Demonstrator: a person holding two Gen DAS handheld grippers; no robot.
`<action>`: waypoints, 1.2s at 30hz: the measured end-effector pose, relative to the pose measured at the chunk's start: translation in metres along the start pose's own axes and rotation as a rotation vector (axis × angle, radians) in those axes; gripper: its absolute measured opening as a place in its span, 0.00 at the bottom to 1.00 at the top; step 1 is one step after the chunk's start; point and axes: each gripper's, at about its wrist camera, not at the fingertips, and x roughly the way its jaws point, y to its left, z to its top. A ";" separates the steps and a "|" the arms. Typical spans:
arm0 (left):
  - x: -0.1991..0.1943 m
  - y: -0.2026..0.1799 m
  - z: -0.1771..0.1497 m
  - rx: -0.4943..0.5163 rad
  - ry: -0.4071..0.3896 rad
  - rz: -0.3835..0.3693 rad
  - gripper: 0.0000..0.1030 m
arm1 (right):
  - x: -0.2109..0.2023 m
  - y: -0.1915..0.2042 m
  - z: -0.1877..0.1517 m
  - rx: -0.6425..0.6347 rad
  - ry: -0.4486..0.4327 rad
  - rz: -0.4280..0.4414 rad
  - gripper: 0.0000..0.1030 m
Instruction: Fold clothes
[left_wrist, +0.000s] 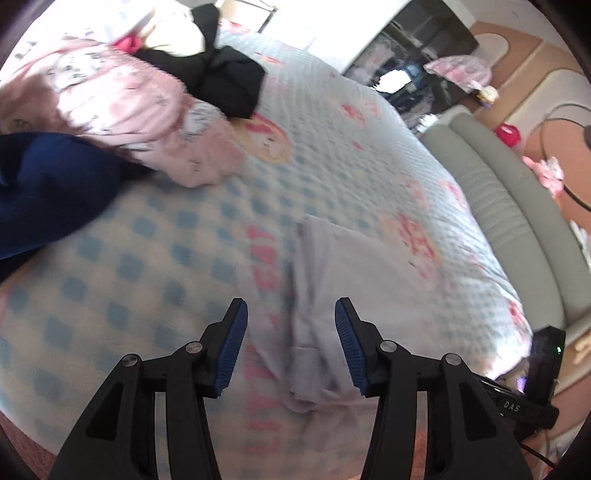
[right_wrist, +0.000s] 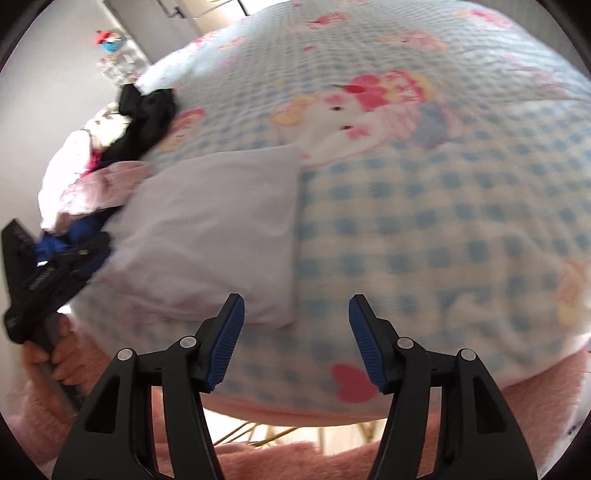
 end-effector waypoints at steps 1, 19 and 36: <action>0.005 -0.003 -0.002 0.007 0.018 0.013 0.49 | -0.001 -0.001 -0.002 0.002 0.003 0.006 0.59; 0.013 -0.043 0.004 0.062 0.031 -0.004 0.50 | 0.036 0.019 -0.010 -0.025 0.062 -0.145 0.59; 0.002 -0.034 -0.012 -0.012 0.054 -0.007 0.49 | -0.028 0.024 0.017 -0.152 -0.067 -0.031 0.61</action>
